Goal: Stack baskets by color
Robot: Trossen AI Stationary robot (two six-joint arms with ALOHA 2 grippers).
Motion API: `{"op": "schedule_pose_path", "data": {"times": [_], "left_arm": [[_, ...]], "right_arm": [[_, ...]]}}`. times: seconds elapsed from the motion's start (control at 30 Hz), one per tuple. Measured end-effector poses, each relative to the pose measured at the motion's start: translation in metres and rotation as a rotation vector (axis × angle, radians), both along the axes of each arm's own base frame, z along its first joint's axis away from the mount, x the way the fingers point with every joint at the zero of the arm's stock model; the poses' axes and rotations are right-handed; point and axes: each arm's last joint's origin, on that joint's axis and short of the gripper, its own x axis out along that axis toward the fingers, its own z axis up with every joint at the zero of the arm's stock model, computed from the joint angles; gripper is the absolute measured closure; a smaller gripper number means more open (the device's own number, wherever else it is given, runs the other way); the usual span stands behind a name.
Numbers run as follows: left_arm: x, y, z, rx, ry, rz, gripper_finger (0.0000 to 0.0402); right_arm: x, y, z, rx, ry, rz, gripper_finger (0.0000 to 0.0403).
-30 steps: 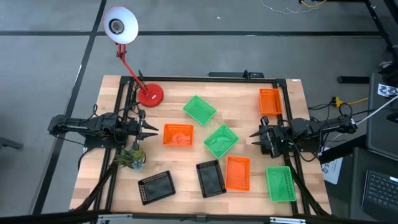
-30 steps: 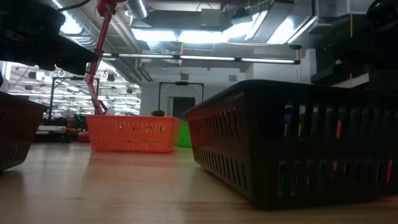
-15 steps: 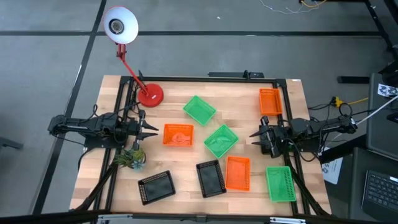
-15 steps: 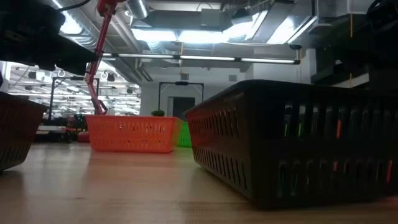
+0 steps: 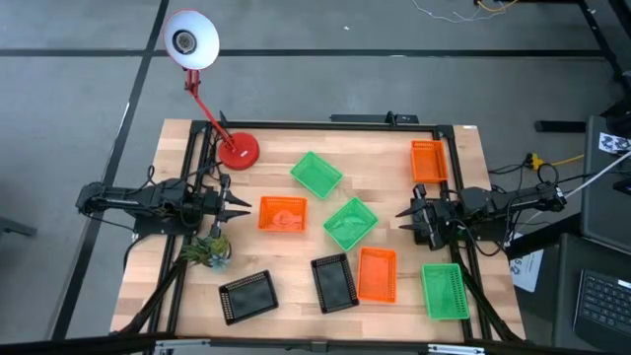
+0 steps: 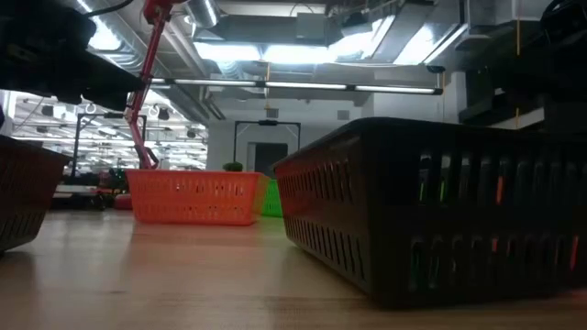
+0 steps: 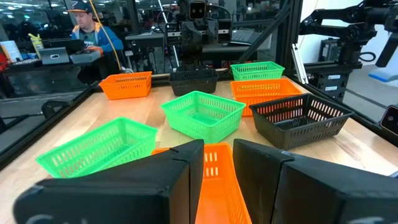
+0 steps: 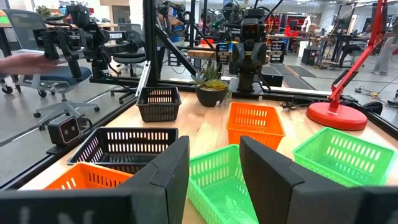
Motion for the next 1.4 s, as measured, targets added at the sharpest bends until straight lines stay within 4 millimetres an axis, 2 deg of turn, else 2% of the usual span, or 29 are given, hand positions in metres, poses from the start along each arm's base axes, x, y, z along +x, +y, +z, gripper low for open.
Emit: {"op": "schedule_pose_path", "data": {"times": [0.4, 0.57, 0.87, 1.07, 1.23, 1.4], "left_arm": [[0.000, 0.000, 0.000, 0.049, -0.001, 0.016, 0.0321], [0.000, 0.000, 0.000, 0.016, -0.005, -0.003, 0.0321], [-0.001, 0.000, 0.013, -0.034, -0.139, -0.011, 0.0321], [-0.001, 0.000, 0.015, -0.045, -0.151, -0.011, 0.0321], [0.001, 0.002, 0.013, -0.089, -0.128, 0.080, 0.0321], [0.005, 0.004, 0.008, -0.040, -0.074, 0.129, 0.0321]], "right_arm": [[0.000, 0.000, 0.000, -0.001, 0.000, 0.000, 0.0260], [0.000, 0.000, 0.000, 0.000, 0.000, 0.000, 0.0260], [0.000, 0.000, 0.000, -0.001, 0.000, 0.000, 0.0260], [0.000, 0.000, 0.000, 0.000, 0.000, 0.000, 0.0260], [0.000, 0.000, 0.000, 0.001, 0.000, 0.000, 0.0260], [0.000, 0.000, 0.000, 0.000, 0.000, 0.000, 0.0260]]}}
